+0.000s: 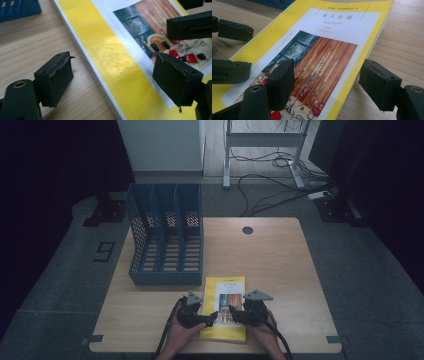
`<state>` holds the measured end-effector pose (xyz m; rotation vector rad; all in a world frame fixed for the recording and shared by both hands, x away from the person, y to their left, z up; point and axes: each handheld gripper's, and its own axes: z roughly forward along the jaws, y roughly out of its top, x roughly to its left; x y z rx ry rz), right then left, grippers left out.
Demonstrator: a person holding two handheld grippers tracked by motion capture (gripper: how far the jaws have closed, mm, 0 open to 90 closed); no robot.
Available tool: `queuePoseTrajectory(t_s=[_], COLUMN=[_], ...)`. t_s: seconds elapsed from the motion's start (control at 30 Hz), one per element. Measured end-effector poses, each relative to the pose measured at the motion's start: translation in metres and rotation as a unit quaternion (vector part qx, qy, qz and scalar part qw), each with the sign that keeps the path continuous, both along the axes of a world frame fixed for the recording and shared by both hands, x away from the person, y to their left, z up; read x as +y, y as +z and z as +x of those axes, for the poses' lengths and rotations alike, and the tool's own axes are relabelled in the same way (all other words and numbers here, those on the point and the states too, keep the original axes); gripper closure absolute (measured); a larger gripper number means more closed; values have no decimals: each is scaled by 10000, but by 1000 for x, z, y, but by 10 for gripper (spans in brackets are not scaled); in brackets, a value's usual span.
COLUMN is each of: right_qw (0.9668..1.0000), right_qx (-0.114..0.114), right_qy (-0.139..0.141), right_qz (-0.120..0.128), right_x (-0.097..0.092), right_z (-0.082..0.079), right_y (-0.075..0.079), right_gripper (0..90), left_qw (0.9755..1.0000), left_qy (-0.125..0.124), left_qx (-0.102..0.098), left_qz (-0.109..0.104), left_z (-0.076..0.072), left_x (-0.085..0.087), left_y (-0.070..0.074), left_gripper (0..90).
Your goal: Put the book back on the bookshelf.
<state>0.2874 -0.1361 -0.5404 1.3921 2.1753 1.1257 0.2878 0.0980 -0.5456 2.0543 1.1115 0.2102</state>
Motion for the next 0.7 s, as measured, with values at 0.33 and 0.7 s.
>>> queuePoseTrajectory(t_s=[0.33, 0.7], right_qw=[9999, 9990], right_qx=[5, -115], right_qy=[-21, 306], right_qz=[116, 304], right_x=[-1, 2], right_z=[1, -4], right_y=[2, 10], right_gripper=[291, 433], left_qw=[10000, 9998], left_qy=[-72, -170], left_qx=[-45, -30], left_qz=[-22, -90], left_z=[-4, -2], left_x=[-7, -4], left_y=[-1, -2], left_gripper=[157, 157])
